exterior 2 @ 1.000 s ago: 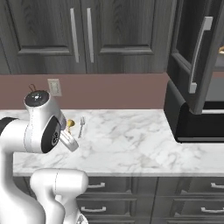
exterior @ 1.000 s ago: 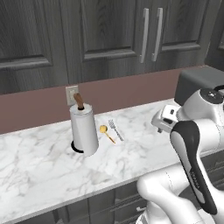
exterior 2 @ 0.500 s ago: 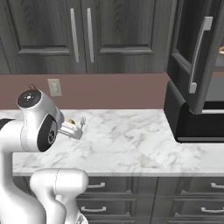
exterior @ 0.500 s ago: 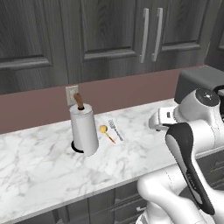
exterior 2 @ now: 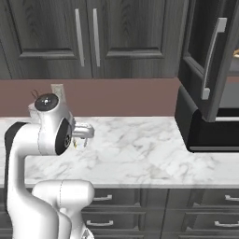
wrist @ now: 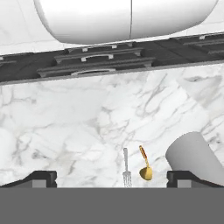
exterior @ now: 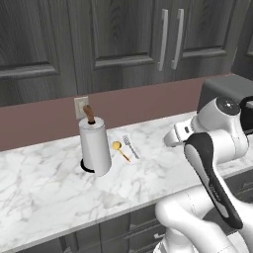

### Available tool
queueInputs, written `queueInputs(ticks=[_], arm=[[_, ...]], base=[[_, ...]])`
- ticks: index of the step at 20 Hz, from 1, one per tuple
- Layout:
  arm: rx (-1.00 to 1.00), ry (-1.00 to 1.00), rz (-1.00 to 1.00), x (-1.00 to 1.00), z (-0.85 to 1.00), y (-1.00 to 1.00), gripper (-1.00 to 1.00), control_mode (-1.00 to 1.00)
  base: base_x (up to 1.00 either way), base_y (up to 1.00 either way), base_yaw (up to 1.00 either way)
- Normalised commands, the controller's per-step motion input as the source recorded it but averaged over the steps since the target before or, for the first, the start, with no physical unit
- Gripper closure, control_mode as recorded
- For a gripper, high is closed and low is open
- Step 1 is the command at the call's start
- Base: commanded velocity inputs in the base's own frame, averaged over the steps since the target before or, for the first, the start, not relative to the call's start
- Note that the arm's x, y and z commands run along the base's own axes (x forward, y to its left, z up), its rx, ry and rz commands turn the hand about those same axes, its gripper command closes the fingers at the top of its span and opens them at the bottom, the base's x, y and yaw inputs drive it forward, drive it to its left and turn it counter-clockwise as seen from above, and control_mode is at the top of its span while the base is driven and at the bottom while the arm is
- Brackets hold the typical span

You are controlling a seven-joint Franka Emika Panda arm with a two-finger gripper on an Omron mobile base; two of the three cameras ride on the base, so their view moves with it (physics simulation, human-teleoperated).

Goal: Organize the utensils by type. Pick up the wooden spoons from the counter and place them in the open cabinet. Then pick up the metallic utensils from the counter and place them in the open drawer.

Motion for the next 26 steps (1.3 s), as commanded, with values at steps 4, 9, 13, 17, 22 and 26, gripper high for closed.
queueInputs(ticks=[4, 9, 13, 17, 22, 26], arm=[[-0.02, 0.04, 0.01, 0.52, -0.01, 0.07, -1.0, -1.0], [0.0, 0.04, 0.0, 0.49, -0.15, 0.02, -1.0, -1.0], [0.0, 0.05, 0.0, 0.33, -0.3, 0.0, -1.0, -1.0], [-0.01, 0.05, 0.0, 0.34, -0.33, 0.08, -1.0, -1.0], [-0.01, 0.0, 0.02, 0.3, -0.28, 0.23, -1.0, -1.0], [0.0, 0.0, 0.03, 0.31, -0.26, 0.33, -1.0, -1.0]], base=[[0.0, 0.0, 0.0], [0.0, 0.0, 0.0], [0.0, 0.0, 0.0], [0.0, 0.0, 0.0], [0.0, 0.0, 0.0], [0.0, 0.0, 0.0]])
